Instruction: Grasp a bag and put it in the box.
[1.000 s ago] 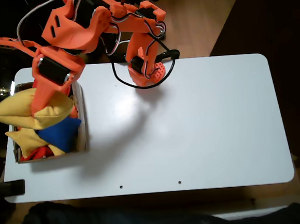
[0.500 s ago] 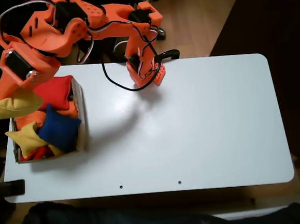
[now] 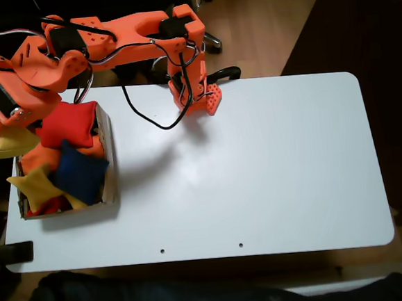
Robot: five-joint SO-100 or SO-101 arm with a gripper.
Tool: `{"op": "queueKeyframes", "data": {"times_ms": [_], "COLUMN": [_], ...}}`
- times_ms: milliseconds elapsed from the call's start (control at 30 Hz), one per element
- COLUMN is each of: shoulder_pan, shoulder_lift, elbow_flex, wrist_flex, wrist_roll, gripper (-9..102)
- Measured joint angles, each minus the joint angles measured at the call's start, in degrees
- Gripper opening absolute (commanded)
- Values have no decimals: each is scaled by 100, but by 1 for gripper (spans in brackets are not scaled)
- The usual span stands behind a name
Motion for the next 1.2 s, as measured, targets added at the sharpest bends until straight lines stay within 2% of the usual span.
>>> {"op": "queueKeyframes", "data": {"times_ms": [667, 1200], "shoulder_pan": [624, 721], "shoulder_lift": [-993, -1327], "elbow_flex": [0, 193], "wrist_flex": [-202, -396], "wrist_roll": [0, -501], "gripper": [2, 2]}}
